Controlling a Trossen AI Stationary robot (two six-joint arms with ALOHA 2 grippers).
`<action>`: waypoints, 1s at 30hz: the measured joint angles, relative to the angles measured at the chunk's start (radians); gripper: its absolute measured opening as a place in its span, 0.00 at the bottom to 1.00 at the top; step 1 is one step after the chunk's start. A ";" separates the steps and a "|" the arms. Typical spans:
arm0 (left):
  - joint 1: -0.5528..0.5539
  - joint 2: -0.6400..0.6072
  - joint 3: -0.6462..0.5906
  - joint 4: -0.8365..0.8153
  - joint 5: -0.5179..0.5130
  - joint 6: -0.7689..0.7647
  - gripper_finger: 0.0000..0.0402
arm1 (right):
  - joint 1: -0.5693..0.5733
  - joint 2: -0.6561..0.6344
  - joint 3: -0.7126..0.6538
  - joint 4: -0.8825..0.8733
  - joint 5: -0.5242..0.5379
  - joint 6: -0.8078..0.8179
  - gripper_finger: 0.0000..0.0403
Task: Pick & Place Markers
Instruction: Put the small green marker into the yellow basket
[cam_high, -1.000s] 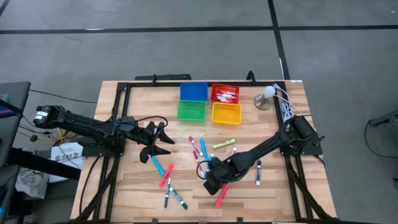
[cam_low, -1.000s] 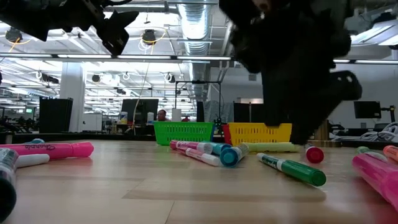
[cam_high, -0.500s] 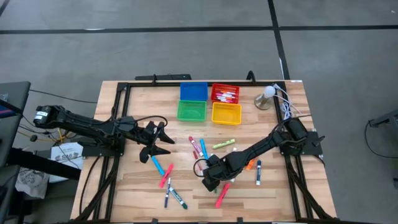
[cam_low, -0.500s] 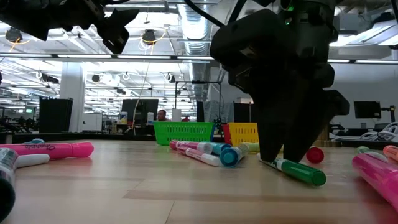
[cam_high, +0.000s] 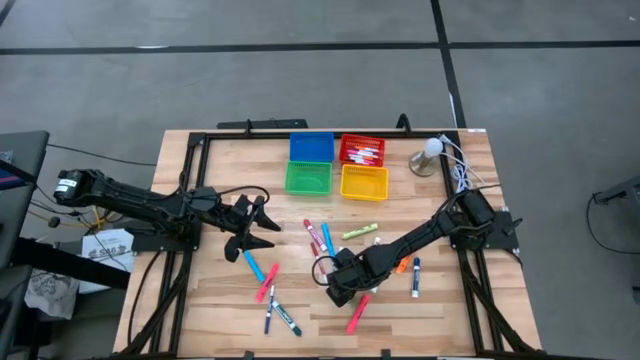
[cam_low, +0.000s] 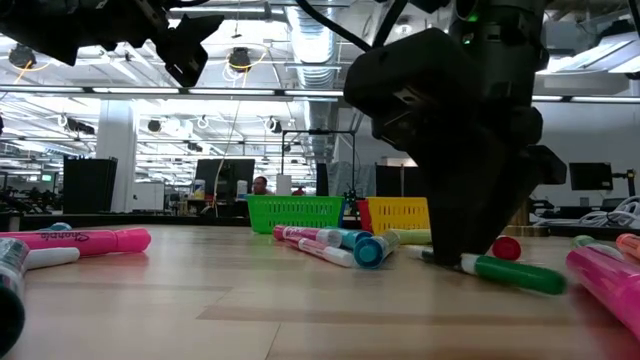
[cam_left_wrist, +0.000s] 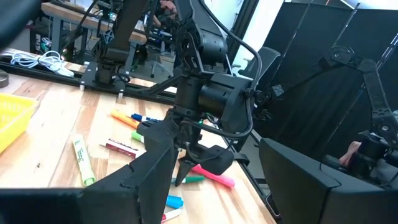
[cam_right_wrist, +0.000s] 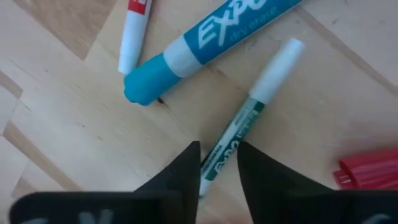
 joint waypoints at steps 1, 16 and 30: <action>0.000 0.000 0.000 0.000 0.000 0.000 0.59 | 0.000 0.000 0.000 -0.002 0.000 -0.002 0.20; 0.000 0.000 0.000 0.000 0.000 0.000 0.59 | -0.003 0.004 0.026 0.002 0.003 0.005 0.07; 0.000 0.000 0.000 -0.001 0.000 0.000 0.59 | -0.040 0.013 0.199 -0.203 0.012 -0.124 0.07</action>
